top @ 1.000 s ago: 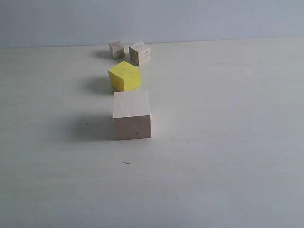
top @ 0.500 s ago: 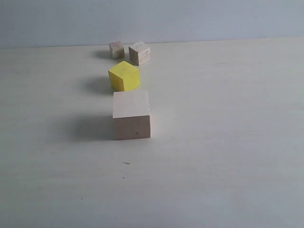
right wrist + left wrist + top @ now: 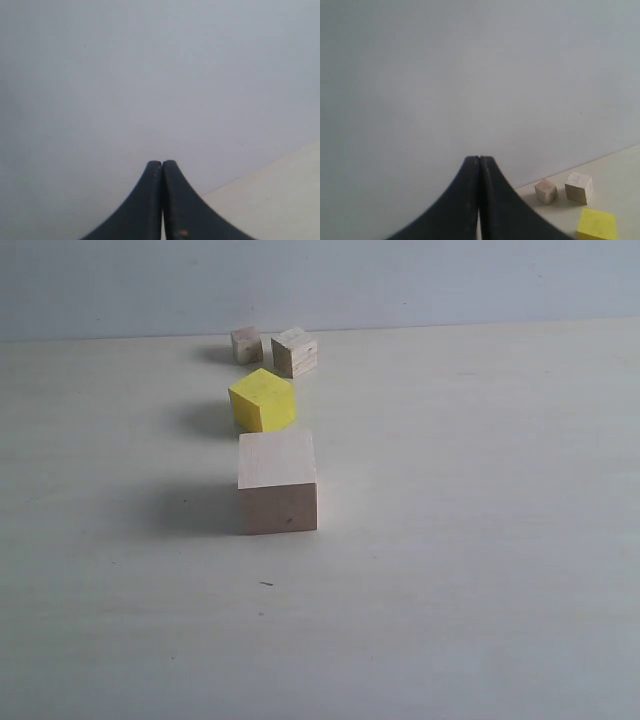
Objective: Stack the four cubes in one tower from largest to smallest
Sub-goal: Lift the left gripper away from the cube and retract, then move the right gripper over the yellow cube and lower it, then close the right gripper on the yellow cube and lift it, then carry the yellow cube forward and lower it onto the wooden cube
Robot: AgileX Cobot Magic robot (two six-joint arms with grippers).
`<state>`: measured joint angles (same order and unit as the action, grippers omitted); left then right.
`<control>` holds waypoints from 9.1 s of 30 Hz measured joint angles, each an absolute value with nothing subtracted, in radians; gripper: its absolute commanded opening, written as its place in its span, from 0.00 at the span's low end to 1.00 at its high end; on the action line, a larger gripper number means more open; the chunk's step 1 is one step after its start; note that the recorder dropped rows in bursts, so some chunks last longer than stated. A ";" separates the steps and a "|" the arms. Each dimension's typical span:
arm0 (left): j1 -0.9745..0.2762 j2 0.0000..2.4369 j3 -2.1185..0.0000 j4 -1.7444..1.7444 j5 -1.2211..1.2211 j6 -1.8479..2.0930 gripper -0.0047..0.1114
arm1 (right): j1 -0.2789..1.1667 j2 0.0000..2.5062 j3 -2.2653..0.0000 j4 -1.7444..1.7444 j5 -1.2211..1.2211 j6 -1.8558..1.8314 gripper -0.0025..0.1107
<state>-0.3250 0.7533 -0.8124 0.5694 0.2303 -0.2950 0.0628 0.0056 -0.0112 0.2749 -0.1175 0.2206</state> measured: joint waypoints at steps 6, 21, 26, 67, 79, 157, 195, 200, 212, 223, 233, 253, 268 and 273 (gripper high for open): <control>-0.291 0.753 -0.749 0.569 0.184 -0.330 0.04 | 0.063 0.012 -0.124 0.221 -0.120 0.225 0.02; -0.291 0.753 -0.655 0.580 0.000 -0.449 0.04 | 0.173 0.778 -0.806 0.013 0.156 0.125 0.02; -0.256 0.794 -0.715 0.588 -0.037 -0.427 0.04 | 0.427 1.158 -0.947 0.069 0.293 -0.170 0.02; -0.198 0.360 -0.497 0.339 0.470 -0.483 0.04 | 0.476 1.713 -1.111 0.207 0.075 -0.168 0.02; -0.198 0.360 -0.497 0.310 0.470 -0.479 0.04 | 0.590 2.098 -1.744 0.207 0.582 -0.433 0.62; -0.198 0.360 -0.497 0.265 0.470 -0.405 0.04 | 0.640 2.421 -1.884 -0.153 0.510 0.054 0.02; -0.198 0.360 -0.497 0.263 0.477 -0.391 0.04 | 0.639 1.978 -1.874 0.197 1.133 -0.538 0.02; -0.198 0.360 -0.497 0.263 0.479 -0.384 0.04 | 0.636 1.972 -1.785 0.301 1.182 -0.808 0.02; -0.198 0.360 -0.489 0.263 0.480 -0.381 0.04 | 0.484 1.838 -1.645 0.645 1.206 -1.196 0.02; -0.198 0.360 -0.485 0.263 0.479 -0.375 0.04 | 0.474 1.886 -1.645 0.689 1.220 -1.376 0.02; -0.198 0.360 -0.485 0.263 0.479 -0.370 0.04 | 0.474 1.980 -1.645 0.687 1.177 -1.487 0.02; -0.198 0.360 -0.485 0.263 0.477 -0.356 0.04 | 0.474 2.078 -1.645 0.649 1.070 -1.495 0.02; -0.198 0.360 -0.485 0.263 0.471 -0.356 0.04 | 0.474 2.096 -1.645 0.649 1.050 -1.514 0.02; -0.198 0.360 -0.485 0.263 0.471 -0.352 0.04 | 0.474 2.096 -1.645 0.652 1.048 -1.514 0.05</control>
<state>-0.1981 0.3604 -0.4849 0.2628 0.4712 -0.3518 0.4745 2.0963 -1.6449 0.6524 1.0479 -1.5135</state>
